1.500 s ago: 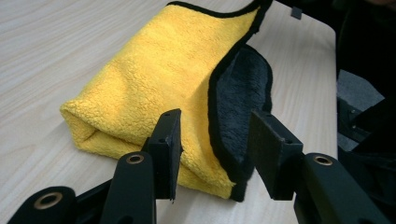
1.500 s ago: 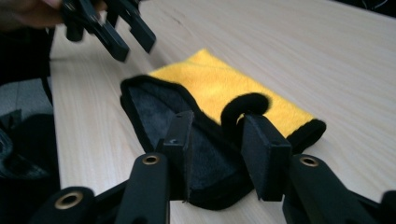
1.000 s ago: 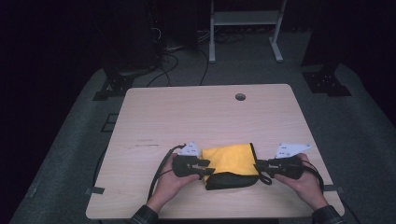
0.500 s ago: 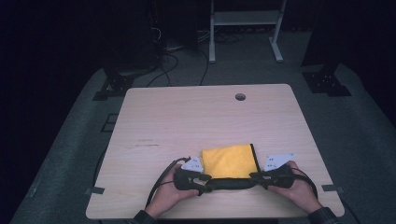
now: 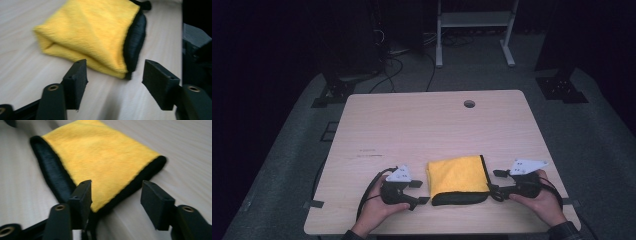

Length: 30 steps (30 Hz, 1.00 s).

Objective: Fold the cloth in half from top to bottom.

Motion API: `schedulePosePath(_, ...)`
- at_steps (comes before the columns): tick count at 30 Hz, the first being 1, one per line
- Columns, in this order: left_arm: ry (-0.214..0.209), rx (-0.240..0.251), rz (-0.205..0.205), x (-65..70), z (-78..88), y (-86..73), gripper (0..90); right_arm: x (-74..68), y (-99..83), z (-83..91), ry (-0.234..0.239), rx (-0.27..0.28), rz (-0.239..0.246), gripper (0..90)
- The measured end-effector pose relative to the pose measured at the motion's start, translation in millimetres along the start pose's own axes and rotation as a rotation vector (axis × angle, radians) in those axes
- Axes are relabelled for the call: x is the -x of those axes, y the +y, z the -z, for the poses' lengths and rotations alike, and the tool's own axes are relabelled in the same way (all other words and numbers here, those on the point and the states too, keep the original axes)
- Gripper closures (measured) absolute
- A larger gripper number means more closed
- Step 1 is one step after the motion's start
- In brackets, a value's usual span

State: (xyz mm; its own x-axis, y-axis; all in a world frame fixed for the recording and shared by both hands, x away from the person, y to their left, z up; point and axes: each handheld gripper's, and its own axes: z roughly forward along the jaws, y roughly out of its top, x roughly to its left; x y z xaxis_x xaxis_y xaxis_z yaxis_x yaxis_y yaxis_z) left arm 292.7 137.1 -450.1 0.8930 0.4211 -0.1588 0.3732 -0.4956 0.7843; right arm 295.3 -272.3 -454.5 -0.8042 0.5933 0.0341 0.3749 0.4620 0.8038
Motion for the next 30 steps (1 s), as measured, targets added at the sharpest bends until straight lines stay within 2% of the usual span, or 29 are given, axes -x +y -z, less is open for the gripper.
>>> schedulePosePath(5,0.126,0.007,0.039,-15.4,16.0,-9.7,20.8,12.5,-4.9,2.9,-0.077,0.004,-0.049,32.3)
schedulePosePath(10,0.245,-0.025,0.098,-34.5,35.9,-26.9,13.7,25.7,-11.6,6.0,-0.154,-0.015,-0.085,27.4)
schedulePosePath(14,0.316,-0.039,0.142,-48.3,52.2,-41.2,9.4,36.6,-18.4,8.2,-0.205,-0.038,-0.114,26.2)
schedulePosePath(17,0.339,-0.043,0.181,-58.0,62.5,-51.6,7.3,42.7,-23.0,10.2,-0.237,-0.059,-0.139,25.0)
schedulePosePath(20,0.393,-0.088,0.192,-65.2,68.1,-60.8,6.3,47.3,-27.0,11.2,-0.262,-0.078,-0.155,23.8)
schedulePosePath(24,0.416,-0.111,0.214,-72.3,70.2,-68.7,6.3,50.4,-30.0,11.8,-0.285,-0.095,-0.165,22.9)
schedulePosePath(28,0.434,-0.14,0.175,-76.0,69.3,-72.3,2.7,51.8,-31.8,10.7,-0.3,-0.117,-0.157,21.5)
schedulePosePath(30,0.436,-0.14,0.168,-77.4,69.8,-73.4,1.4,52.4,-33.3,9.9,-0.307,-0.133,-0.156,21.4)
